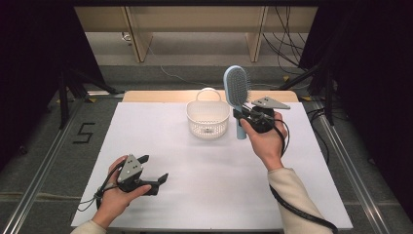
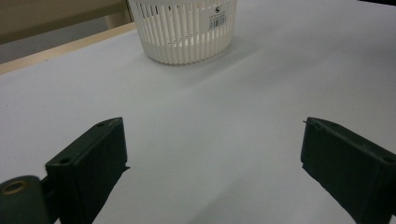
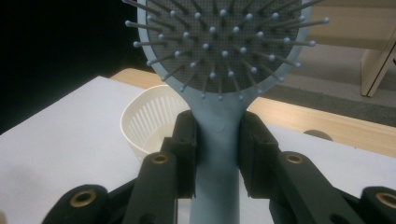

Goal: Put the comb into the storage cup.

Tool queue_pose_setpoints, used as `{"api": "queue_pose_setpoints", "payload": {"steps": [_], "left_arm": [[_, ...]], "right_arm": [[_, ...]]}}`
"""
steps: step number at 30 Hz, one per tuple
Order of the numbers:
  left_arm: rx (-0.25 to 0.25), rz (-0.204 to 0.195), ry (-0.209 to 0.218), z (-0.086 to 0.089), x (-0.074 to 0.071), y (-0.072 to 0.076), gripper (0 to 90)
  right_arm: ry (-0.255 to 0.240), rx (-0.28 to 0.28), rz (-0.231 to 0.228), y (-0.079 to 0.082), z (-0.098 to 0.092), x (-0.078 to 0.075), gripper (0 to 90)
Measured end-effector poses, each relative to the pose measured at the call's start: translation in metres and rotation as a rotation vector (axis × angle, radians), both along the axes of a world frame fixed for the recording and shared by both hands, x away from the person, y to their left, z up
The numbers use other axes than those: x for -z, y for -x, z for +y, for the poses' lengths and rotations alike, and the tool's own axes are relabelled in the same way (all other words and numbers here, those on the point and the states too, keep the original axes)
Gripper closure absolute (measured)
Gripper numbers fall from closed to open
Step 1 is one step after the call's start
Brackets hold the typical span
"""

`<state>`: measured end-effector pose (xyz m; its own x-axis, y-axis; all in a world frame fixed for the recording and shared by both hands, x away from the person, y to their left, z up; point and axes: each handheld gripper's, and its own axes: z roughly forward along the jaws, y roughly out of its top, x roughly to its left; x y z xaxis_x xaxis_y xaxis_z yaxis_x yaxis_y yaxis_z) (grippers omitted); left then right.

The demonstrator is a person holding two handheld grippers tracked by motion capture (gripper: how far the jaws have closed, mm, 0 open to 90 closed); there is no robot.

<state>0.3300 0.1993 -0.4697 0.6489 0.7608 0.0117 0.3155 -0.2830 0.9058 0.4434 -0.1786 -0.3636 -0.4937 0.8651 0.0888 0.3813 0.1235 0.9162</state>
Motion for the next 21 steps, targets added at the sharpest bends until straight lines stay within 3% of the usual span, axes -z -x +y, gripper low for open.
{"api": "queue_pose_setpoints", "payload": {"steps": [21], "left_arm": [[0.000, 0.000, 0.000, 0.0000, 0.0001, 0.0001, 6.7]], "right_arm": [[0.004, 0.001, -0.008, -0.0065, 0.0044, -0.0001, 70.4]]}}
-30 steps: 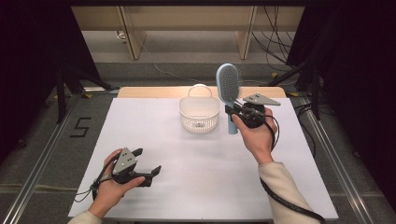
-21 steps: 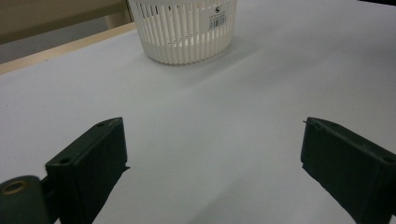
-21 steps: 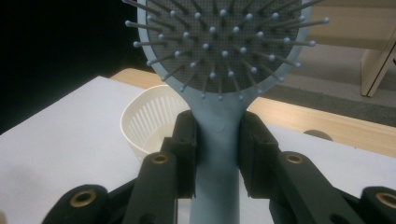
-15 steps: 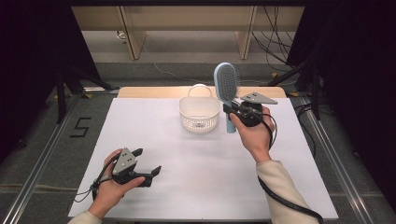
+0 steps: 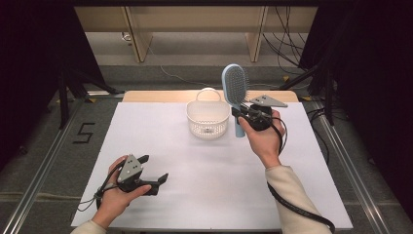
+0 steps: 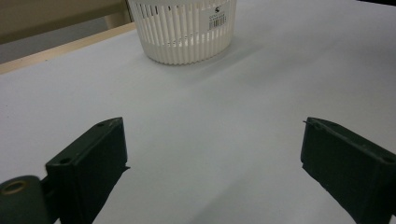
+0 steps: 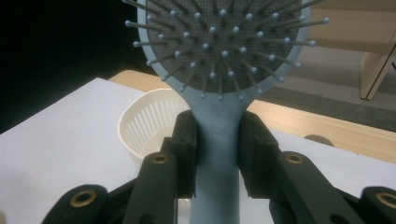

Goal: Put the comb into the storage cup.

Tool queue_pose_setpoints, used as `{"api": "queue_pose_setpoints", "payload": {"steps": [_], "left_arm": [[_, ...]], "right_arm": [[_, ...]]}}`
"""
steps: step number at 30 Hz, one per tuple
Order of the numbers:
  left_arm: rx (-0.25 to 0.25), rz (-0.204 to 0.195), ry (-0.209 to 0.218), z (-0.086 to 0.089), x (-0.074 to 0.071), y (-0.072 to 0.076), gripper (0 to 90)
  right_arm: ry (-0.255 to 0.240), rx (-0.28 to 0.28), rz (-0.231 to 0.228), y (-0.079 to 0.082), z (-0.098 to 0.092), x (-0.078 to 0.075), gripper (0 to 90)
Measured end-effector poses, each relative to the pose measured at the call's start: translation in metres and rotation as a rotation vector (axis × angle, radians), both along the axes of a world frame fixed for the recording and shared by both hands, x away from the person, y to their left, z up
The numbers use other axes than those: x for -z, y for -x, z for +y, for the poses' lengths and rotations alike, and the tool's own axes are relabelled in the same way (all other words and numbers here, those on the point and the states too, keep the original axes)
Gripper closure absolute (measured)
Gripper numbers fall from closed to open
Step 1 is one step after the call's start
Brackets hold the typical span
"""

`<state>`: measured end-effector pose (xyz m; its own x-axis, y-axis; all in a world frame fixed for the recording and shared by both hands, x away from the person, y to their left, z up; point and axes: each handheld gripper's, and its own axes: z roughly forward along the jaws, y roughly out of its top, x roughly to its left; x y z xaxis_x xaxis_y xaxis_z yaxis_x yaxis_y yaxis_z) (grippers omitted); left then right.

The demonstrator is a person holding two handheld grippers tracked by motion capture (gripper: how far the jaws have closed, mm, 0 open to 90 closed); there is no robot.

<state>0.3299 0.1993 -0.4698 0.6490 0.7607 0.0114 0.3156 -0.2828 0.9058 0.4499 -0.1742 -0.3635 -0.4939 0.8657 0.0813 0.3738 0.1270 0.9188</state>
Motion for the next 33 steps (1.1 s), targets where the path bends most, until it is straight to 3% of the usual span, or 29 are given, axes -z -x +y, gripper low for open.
{"api": "queue_pose_setpoints", "payload": {"steps": [33], "left_arm": [[-0.002, -0.001, 0.002, 0.000, 0.000, 0.000, 6.7]], "right_arm": [[0.000, 0.008, -0.016, -0.012, 0.004, -0.008, 70.4]]}}
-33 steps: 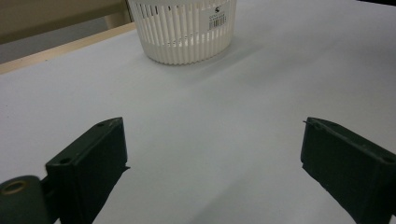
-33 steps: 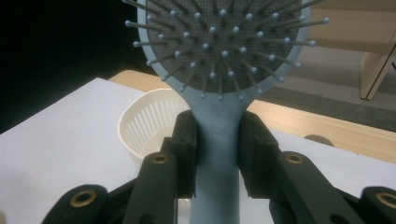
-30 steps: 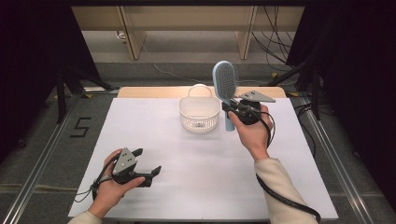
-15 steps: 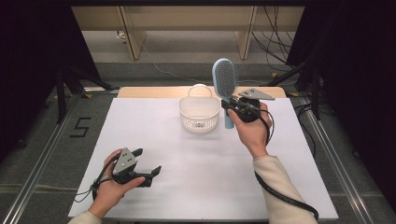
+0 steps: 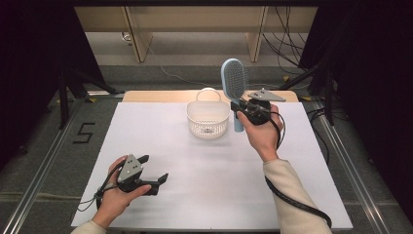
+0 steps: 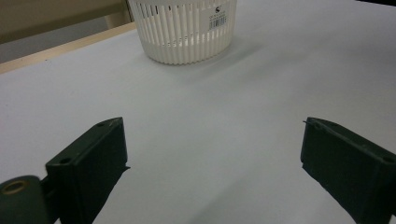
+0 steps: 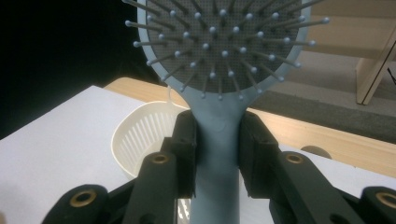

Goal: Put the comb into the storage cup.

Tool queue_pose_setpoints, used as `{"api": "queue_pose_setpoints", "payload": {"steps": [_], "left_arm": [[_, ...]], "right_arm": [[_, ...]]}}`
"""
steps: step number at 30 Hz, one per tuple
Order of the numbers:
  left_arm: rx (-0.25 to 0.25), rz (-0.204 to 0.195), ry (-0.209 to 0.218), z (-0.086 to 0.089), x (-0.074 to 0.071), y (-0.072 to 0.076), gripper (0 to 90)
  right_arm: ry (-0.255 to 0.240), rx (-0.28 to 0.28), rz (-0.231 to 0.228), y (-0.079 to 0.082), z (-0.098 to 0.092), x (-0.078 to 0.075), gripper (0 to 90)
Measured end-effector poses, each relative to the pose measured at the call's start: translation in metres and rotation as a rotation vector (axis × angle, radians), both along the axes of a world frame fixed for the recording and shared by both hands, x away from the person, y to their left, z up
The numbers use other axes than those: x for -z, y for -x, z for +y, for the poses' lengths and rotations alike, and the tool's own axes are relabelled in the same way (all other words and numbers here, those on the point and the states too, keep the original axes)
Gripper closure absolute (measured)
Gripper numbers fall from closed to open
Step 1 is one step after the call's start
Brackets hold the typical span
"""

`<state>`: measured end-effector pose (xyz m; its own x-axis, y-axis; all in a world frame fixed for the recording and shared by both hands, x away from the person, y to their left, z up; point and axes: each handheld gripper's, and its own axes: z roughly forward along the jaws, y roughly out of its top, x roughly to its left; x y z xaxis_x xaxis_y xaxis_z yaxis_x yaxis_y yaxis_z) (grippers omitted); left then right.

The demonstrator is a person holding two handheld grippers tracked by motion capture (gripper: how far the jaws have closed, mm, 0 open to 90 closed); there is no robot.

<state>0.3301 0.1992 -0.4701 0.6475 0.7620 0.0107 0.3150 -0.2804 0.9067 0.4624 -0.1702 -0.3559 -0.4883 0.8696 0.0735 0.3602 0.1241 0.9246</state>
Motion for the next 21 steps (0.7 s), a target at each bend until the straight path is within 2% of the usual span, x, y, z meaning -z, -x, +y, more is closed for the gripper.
{"api": "queue_pose_setpoints", "payload": {"steps": [21], "left_arm": [[-0.001, 0.000, 0.000, 0.0001, -0.0001, 0.0000, 6.7]], "right_arm": [[0.002, -0.002, -0.004, -0.0071, 0.0044, -0.0022, 70.4]]}}
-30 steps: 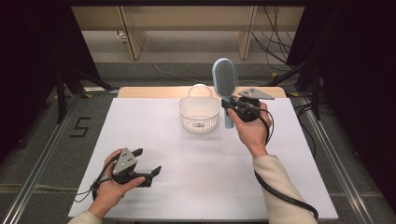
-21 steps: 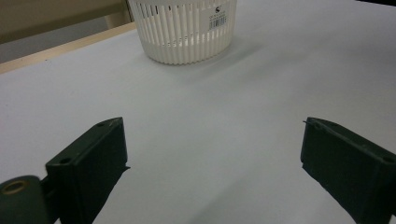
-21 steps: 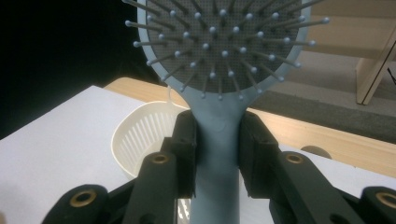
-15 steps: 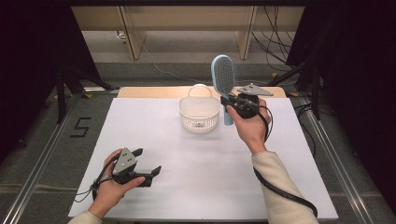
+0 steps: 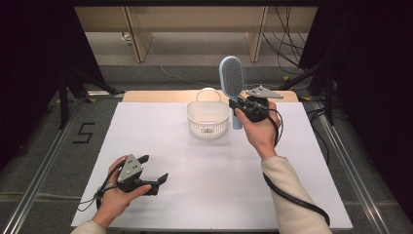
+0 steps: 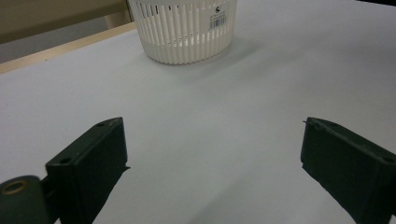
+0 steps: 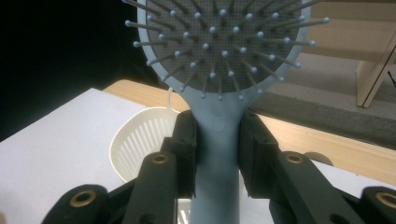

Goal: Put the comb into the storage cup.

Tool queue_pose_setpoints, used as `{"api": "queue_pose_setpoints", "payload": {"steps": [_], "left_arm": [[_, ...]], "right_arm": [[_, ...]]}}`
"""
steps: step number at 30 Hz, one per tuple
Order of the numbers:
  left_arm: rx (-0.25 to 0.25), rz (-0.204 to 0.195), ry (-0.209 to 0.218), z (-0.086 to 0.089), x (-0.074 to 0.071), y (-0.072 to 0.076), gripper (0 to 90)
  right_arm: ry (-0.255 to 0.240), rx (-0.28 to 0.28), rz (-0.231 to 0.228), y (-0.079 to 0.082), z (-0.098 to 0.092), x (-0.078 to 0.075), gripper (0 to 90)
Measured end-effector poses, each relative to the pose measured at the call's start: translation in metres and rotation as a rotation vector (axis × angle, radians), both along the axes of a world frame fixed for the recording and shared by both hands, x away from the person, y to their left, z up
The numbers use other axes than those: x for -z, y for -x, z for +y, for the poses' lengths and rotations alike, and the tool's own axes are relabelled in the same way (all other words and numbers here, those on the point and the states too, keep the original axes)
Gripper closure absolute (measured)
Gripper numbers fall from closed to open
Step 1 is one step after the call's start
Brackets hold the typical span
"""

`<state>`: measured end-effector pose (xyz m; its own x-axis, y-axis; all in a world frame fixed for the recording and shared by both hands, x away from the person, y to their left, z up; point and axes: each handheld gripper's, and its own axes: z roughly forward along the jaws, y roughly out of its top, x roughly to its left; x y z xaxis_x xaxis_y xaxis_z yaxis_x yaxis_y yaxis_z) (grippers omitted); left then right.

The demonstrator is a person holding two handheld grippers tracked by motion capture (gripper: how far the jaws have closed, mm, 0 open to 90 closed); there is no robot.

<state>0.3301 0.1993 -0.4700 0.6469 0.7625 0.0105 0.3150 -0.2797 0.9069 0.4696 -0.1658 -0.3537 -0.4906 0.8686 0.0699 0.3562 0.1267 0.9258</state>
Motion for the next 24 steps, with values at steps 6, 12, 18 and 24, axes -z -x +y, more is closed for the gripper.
{"api": "queue_pose_setpoints", "payload": {"steps": [6, 12, 18, 24], "left_arm": [[0.000, 0.001, 0.000, 0.0001, -0.0001, 0.0001, 6.7], [0.000, -0.001, -0.002, 0.0002, -0.0001, -0.0001, 6.7], [0.001, -0.001, -0.002, 0.0002, -0.0001, -0.0001, 6.7], [0.001, -0.001, 0.000, 0.0002, 0.0001, -0.0002, 6.7]], "right_arm": [[0.000, -0.001, -0.001, -0.0014, 0.0018, -0.0003, 70.4], [0.004, -0.002, -0.004, -0.0029, 0.0030, -0.0014, 70.4], [0.009, 0.001, -0.004, -0.0048, 0.0040, -0.0026, 70.5], [0.014, 0.000, -0.008, -0.0074, 0.0058, -0.0049, 70.4]]}}
